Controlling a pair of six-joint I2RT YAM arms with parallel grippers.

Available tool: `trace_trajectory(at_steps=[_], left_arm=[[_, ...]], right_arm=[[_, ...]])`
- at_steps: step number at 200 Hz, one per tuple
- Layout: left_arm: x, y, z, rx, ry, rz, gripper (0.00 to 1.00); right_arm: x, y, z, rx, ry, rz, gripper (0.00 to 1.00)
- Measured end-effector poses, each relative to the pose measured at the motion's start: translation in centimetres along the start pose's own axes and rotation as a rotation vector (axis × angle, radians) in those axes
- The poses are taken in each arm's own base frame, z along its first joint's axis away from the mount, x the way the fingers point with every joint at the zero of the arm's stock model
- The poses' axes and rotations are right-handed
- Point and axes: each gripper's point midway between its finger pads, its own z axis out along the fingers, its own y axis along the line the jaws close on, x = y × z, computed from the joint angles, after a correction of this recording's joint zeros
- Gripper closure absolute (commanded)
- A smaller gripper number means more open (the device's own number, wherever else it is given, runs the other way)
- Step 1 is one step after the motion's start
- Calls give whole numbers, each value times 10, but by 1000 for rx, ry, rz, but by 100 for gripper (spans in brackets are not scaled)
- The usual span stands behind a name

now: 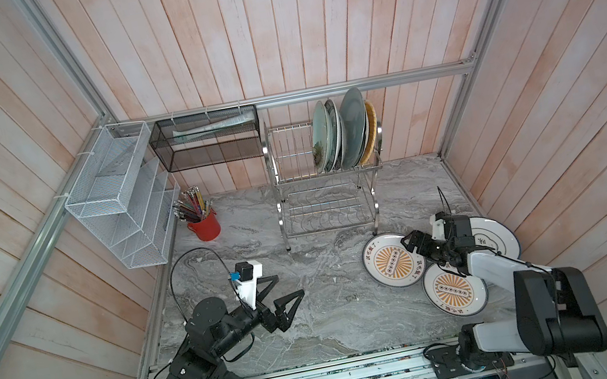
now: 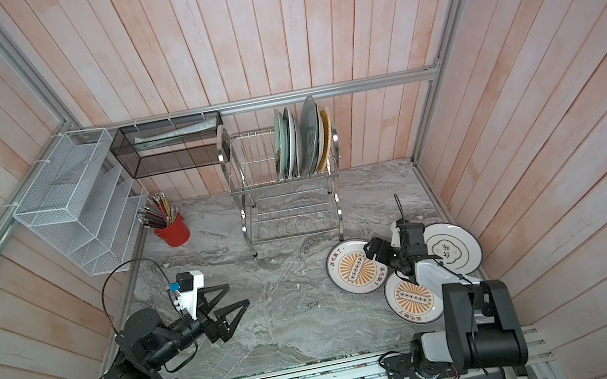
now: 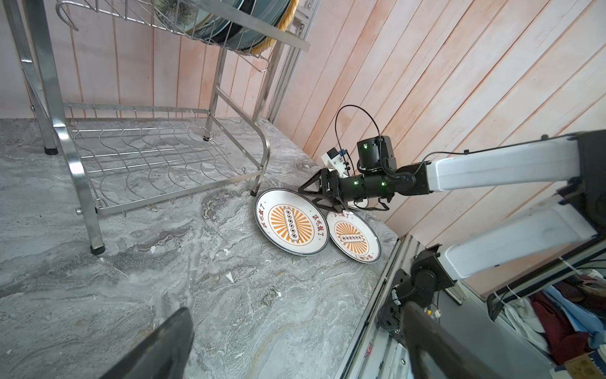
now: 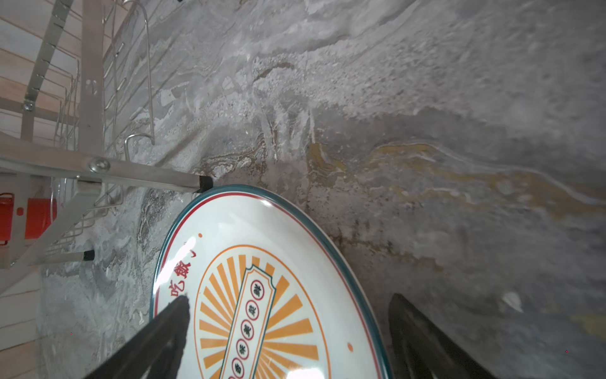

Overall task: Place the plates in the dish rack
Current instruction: 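Open the left gripper and draw it back from the rack toward the table, then grip the sunburst plate edge with the right gripper and tilt it up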

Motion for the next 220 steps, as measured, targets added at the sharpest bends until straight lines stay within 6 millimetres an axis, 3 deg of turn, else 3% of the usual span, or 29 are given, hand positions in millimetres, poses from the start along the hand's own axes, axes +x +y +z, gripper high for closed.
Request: trace_trajectory(at_steps=[49,79,145,195,220], left_arm=[[0,-2,-2,8,-3,2,0],[0,-2,-2,8,-3,2,0],[0,-2,-2,5,-4,2,0],[1,1,-2,-7,-1,-6,0],[0,4,-2,-24,-5,-11,0]], right_arm=[[15,22,20,-101,94,-82,6],[42,44,22,-170,147,-132,11],[106,76,7,-298,235,-119,21],[107,78,17,-323,216,-28,41],[106,76,22,-320,205,12,56]])
